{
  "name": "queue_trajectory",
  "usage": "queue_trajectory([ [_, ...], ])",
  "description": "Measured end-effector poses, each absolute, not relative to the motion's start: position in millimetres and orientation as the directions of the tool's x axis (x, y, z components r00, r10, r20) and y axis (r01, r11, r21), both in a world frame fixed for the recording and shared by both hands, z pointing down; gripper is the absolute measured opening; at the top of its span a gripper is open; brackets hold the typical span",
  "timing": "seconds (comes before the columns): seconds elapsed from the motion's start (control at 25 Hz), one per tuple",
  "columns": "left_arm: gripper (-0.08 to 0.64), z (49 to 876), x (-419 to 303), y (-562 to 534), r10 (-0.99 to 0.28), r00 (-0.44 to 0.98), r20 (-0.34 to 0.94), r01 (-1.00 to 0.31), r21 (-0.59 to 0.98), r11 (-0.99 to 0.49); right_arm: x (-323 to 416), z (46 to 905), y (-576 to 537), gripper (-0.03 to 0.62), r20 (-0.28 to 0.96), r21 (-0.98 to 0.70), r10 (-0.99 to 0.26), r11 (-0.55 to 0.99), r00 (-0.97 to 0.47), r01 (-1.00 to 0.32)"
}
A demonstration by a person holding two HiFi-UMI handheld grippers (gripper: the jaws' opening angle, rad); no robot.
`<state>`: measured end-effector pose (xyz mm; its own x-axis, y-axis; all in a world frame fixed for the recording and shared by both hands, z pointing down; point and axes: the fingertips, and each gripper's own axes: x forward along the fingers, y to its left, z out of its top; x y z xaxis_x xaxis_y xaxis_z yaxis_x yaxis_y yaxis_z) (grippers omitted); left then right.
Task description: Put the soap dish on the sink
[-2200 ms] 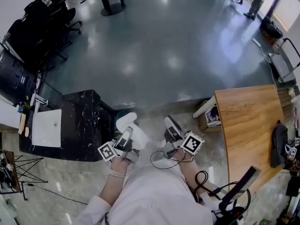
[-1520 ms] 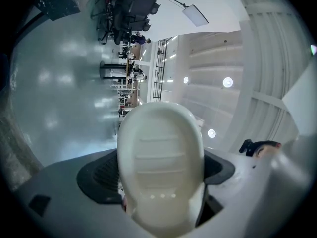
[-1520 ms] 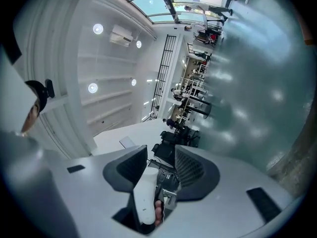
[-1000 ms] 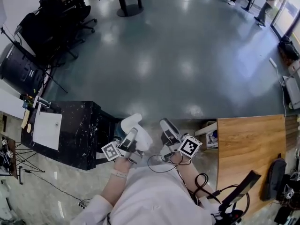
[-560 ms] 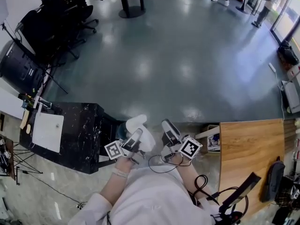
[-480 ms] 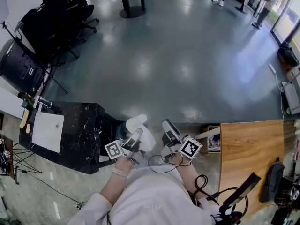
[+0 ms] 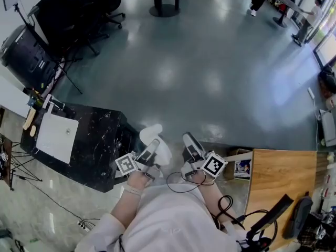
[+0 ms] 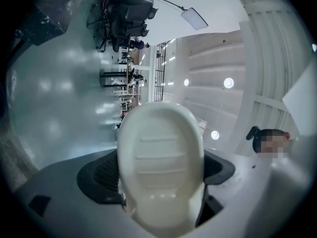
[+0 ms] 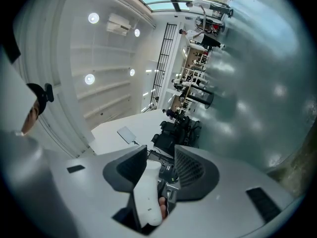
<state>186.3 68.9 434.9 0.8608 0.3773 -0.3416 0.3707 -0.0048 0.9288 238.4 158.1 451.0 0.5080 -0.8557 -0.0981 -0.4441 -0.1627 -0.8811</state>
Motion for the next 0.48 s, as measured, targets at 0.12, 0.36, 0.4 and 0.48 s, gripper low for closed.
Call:
queue_trajectory([
  [0.12,0.471,439.7,185.5,36.0,0.348,0.887,-0.304,0.352,0.932,-0.082,239.8,450.4,130.5,0.169,-0.095,-0.878,-0.877,-0.149,0.471,-0.455],
  [0.36,0.471,439.0,163.7,-44.7,0.213,0.945,-0.247,0.293,0.931,-0.216,234.0,443.4,51.8,0.169,-0.088,-0.865,-0.935,-0.100,0.345,-0.491],
  [0.4,0.471,441.2,157.5,-60.7,0.179,0.957,-0.227,0.266,0.932,-0.246,231.3,442.4,35.0,0.169,-0.087,-0.864,-0.945,-0.086,0.315,-0.497],
  [0.48,0.471,446.5,142.7,-91.8,0.117,0.975,-0.189,0.215,0.934,-0.286,223.8,442.0,3.3,0.169,-0.082,-0.860,-0.961,-0.065,0.263,-0.505],
])
